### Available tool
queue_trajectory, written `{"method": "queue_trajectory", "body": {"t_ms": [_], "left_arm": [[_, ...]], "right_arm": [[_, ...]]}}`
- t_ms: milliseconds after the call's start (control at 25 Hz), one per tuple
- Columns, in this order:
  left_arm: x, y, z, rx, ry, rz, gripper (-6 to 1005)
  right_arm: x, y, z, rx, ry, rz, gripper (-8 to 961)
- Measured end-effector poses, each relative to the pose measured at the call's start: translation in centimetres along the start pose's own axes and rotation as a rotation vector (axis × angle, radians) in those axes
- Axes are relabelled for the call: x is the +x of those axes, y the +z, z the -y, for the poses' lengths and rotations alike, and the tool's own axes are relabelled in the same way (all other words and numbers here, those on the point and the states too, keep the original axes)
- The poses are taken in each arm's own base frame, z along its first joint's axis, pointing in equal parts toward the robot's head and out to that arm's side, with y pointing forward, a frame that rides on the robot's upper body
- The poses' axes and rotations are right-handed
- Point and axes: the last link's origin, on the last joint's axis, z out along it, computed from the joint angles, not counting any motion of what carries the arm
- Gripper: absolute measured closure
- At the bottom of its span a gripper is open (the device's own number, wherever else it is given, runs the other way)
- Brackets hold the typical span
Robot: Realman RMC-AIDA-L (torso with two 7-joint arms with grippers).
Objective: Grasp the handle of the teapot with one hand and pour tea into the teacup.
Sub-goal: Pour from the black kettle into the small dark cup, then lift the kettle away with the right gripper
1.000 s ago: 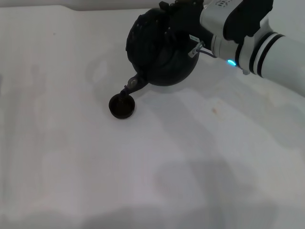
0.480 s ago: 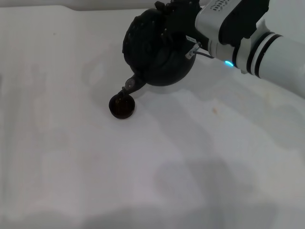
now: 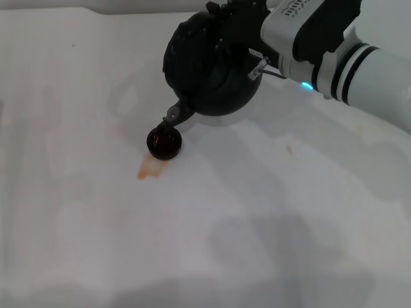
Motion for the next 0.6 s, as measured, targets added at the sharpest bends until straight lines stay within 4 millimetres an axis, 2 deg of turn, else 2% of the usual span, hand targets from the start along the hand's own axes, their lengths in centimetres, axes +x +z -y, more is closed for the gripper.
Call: {"method": "queue_trajectory", "body": {"t_ms": [600], "left_arm": [[0.05,0.07,0.01,-0.002,0.001,-0.001,121]], "right_arm": [[0.46,-0.05,0.58,0.03,0.013,-0.017,764]]}}
